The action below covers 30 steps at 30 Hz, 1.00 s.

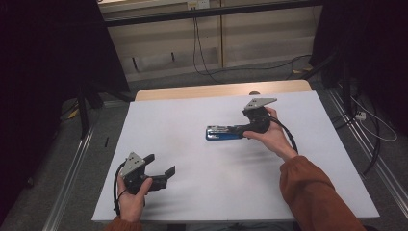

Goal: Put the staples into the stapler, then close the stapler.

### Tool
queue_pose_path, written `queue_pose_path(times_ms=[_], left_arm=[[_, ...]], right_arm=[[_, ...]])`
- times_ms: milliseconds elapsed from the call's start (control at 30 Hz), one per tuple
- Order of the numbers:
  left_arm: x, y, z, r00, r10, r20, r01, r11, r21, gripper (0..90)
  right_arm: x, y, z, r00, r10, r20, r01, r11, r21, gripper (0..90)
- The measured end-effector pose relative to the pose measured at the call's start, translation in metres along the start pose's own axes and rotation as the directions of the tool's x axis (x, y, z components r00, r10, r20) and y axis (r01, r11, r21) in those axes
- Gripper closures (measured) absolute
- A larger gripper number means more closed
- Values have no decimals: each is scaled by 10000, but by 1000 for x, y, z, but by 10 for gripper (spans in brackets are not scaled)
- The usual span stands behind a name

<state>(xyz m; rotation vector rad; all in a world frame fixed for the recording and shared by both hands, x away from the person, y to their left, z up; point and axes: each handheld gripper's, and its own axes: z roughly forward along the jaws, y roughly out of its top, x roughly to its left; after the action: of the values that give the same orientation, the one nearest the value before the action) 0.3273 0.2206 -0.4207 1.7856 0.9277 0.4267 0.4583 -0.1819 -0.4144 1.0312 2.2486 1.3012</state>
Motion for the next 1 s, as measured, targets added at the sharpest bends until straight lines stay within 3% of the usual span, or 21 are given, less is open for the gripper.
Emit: queue_pose_path(times_ms=[167, 433, 633, 800, 1000], left_arm=[[-1, 1, 2, 9999, 68, 86, -68, 10000, 6, 51], [-2, 1, 3, 10000, 47, -26, -47, 10000, 80, 51], [-4, 1, 3, 9996, 233, -149, -231, 9996, 171, 51], [-3, 1, 3, 9997, 164, -165, -161, 9998, 154, 50], [-3, -1, 5, 9997, 237, 21, -238, 9993, 290, 50]], right_arm=[[-3, -9, -13, 9986, 55, 526, -37, 9994, -354, 92], [-8, -20, -38, 9935, 208, 1117, -121, 9969, -779, 73], [-12, -32, -47, 9916, 450, 1210, -348, 9957, -853, 62], [-12, -37, -54, 9904, 622, 1236, -502, 9940, -976, 61], [-10, -44, -62, 9866, 692, 1479, -533, 9926, -1091, 75]])
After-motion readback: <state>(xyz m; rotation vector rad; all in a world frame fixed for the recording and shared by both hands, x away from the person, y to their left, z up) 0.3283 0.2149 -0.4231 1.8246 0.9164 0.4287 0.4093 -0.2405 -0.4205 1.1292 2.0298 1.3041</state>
